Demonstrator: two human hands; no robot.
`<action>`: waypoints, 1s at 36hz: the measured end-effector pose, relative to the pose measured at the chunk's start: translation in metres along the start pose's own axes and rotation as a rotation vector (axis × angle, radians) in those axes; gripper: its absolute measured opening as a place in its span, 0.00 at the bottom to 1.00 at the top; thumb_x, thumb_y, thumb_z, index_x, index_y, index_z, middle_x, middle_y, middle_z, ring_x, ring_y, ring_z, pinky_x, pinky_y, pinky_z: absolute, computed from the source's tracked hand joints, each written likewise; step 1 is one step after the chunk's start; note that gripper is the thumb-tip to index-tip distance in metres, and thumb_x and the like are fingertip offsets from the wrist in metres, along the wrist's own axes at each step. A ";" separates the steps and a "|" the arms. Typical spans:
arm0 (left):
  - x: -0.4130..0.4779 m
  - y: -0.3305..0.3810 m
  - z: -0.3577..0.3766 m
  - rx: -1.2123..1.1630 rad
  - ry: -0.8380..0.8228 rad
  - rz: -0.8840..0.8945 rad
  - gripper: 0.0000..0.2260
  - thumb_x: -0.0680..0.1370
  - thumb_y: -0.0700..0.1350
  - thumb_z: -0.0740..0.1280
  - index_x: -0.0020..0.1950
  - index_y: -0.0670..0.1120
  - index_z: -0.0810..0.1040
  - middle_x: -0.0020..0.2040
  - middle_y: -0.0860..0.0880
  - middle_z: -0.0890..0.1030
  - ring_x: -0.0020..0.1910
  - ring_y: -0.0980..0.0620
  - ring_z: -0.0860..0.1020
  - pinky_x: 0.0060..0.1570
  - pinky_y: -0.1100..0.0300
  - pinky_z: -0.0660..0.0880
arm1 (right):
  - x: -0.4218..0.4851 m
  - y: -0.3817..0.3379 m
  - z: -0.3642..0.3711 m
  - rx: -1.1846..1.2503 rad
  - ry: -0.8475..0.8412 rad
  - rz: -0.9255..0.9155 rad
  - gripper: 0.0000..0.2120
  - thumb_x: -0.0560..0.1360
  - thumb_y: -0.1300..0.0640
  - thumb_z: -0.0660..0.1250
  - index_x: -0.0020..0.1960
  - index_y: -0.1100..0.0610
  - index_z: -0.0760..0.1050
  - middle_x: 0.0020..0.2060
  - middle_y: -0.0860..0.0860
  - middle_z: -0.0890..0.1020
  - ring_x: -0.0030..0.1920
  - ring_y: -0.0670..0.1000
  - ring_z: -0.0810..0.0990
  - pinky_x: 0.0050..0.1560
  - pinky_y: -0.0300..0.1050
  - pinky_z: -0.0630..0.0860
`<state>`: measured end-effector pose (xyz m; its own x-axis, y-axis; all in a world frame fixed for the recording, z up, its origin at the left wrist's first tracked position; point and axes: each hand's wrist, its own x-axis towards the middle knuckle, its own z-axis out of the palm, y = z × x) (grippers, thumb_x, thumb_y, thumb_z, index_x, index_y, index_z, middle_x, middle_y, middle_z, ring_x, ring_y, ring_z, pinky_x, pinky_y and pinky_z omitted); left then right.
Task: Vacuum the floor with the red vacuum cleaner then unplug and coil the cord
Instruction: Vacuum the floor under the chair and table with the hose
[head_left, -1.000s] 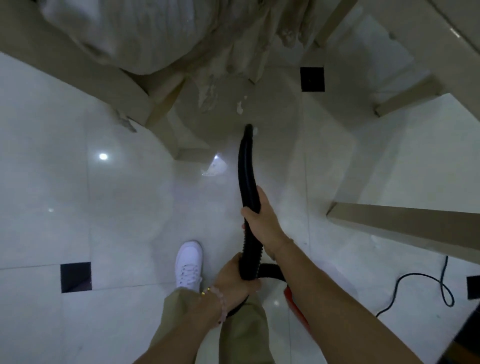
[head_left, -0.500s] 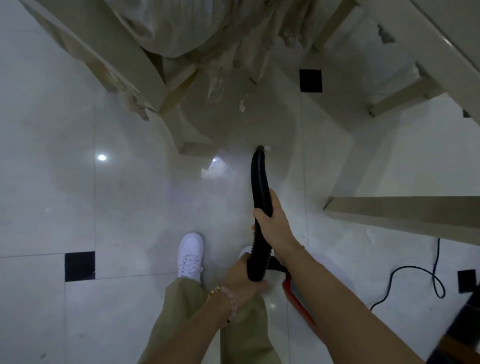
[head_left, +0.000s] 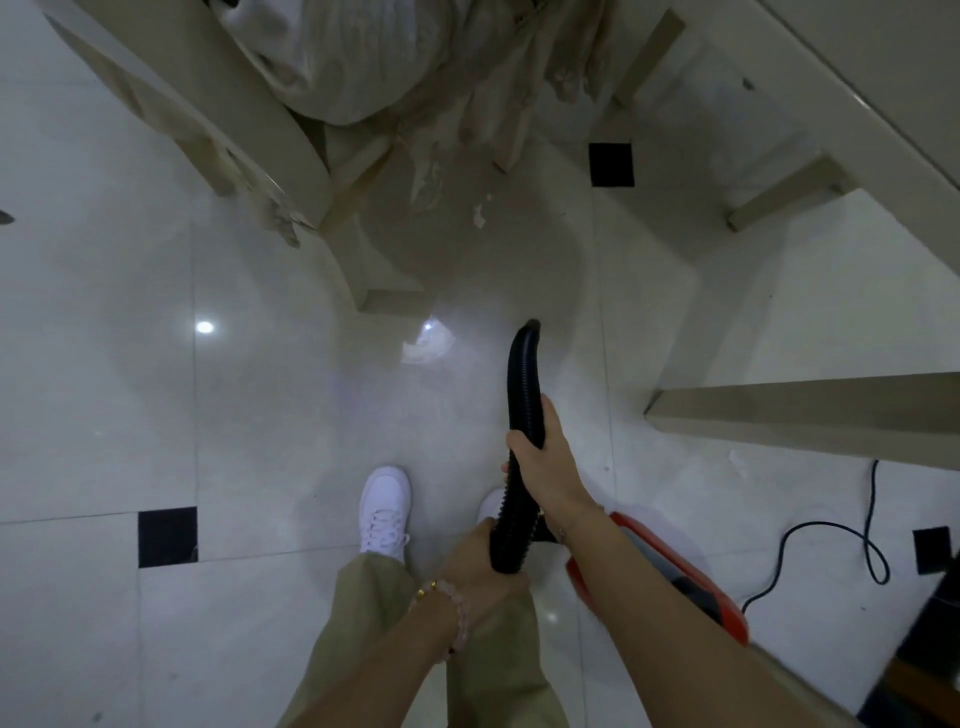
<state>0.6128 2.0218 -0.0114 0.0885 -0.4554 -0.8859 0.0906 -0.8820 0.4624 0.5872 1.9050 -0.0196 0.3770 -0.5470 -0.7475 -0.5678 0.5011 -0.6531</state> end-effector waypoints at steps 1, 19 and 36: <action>0.000 0.003 0.001 0.002 -0.022 -0.004 0.21 0.77 0.40 0.65 0.68 0.38 0.66 0.57 0.49 0.73 0.53 0.55 0.67 0.52 0.67 0.67 | 0.001 0.000 -0.001 0.001 -0.009 -0.001 0.26 0.79 0.62 0.58 0.74 0.47 0.58 0.43 0.52 0.74 0.34 0.47 0.73 0.33 0.36 0.76; 0.027 0.024 -0.029 -0.147 0.013 -0.003 0.14 0.74 0.40 0.68 0.57 0.44 0.69 0.51 0.45 0.76 0.51 0.50 0.74 0.53 0.57 0.73 | 0.060 -0.033 0.012 -0.200 -0.199 -0.030 0.28 0.78 0.64 0.58 0.75 0.47 0.56 0.42 0.51 0.73 0.34 0.47 0.73 0.34 0.35 0.76; 0.064 0.071 -0.052 -0.125 0.012 -0.051 0.15 0.74 0.41 0.66 0.59 0.39 0.71 0.42 0.47 0.74 0.42 0.51 0.72 0.41 0.61 0.69 | 0.119 -0.065 0.005 -0.319 -0.284 -0.058 0.32 0.77 0.64 0.59 0.77 0.47 0.53 0.46 0.48 0.74 0.38 0.47 0.74 0.42 0.40 0.75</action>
<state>0.6764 1.9362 -0.0333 0.0920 -0.4087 -0.9080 0.2183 -0.8815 0.4188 0.6727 1.8103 -0.0668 0.5760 -0.3392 -0.7437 -0.7209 0.2181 -0.6578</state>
